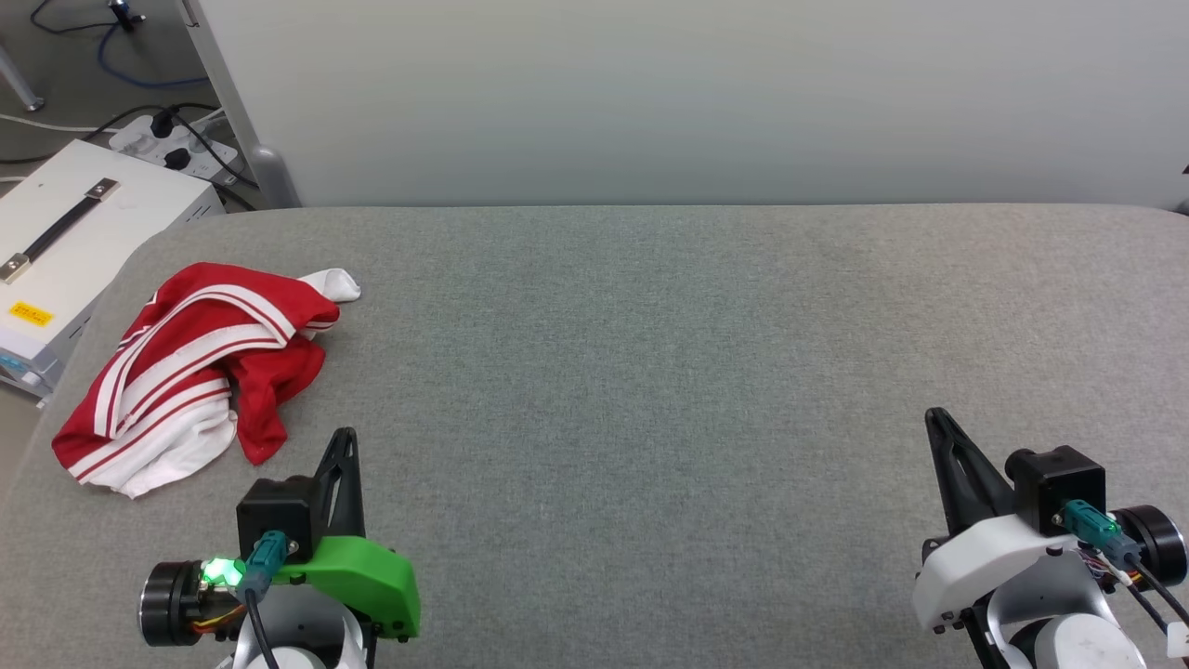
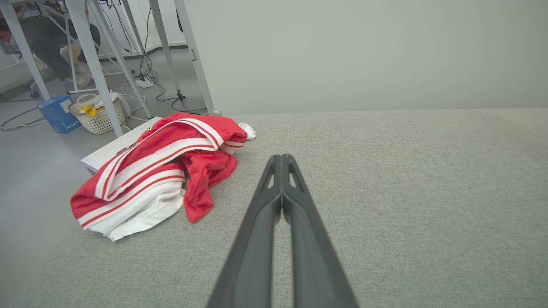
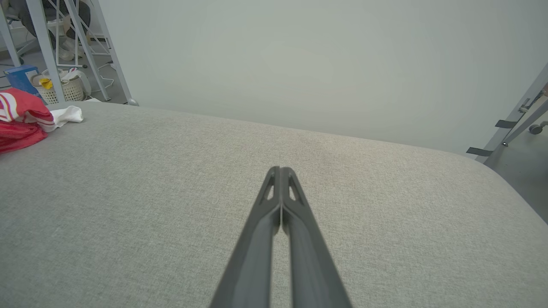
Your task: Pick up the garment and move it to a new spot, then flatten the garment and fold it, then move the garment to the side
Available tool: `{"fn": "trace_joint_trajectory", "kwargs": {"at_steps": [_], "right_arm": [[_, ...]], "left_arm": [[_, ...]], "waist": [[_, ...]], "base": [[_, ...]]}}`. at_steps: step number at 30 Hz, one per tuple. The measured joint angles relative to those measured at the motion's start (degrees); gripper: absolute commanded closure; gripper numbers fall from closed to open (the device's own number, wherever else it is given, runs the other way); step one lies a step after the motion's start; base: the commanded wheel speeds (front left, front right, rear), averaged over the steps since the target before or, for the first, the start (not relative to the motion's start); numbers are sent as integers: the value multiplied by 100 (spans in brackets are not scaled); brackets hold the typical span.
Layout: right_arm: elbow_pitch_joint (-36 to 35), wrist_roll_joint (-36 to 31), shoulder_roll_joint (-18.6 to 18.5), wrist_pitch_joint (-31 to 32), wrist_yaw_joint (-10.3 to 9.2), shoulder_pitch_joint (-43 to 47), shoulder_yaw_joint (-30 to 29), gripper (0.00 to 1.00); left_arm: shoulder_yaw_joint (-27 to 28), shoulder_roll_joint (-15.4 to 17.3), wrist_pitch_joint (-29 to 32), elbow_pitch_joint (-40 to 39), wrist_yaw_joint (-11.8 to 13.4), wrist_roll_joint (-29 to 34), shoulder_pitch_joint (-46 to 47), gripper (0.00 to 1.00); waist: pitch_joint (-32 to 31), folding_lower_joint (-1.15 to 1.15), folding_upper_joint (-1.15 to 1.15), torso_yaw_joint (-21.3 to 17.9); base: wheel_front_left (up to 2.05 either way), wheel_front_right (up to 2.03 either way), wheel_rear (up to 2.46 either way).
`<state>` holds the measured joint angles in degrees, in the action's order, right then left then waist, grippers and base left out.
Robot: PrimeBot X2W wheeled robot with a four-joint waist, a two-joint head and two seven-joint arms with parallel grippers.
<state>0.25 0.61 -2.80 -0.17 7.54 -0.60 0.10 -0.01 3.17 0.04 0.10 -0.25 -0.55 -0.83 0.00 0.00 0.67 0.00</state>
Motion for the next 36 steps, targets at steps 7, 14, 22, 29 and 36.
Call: {"fn": "trace_joint_trajectory", "kwargs": {"at_steps": [7,14,22,29,36], "right_arm": [[0,0,0,0,0,0,0,100],[0,1,0,0,0,0,0,100],[0,0,0,0,0,0,0,100],[0,0,0,0,0,0,0,100],[0,1,0,0,0,1,0,100]], "left_arm": [[1,0,0,0,0,0,0,100],[1,0,0,0,0,0,0,100],[0,0,0,0,0,0,0,100],[0,0,0,0,0,0,0,100],[0,0,0,0,0,0,0,100]], "waist": [[0,0,0,0],[0,0,0,0],[0,0,0,0],[0,0,0,0],[0,0,0,0]], "base": [[0,0,0],[0,0,0],[0,0,0],[0,0,0],[0,0,0]]}}
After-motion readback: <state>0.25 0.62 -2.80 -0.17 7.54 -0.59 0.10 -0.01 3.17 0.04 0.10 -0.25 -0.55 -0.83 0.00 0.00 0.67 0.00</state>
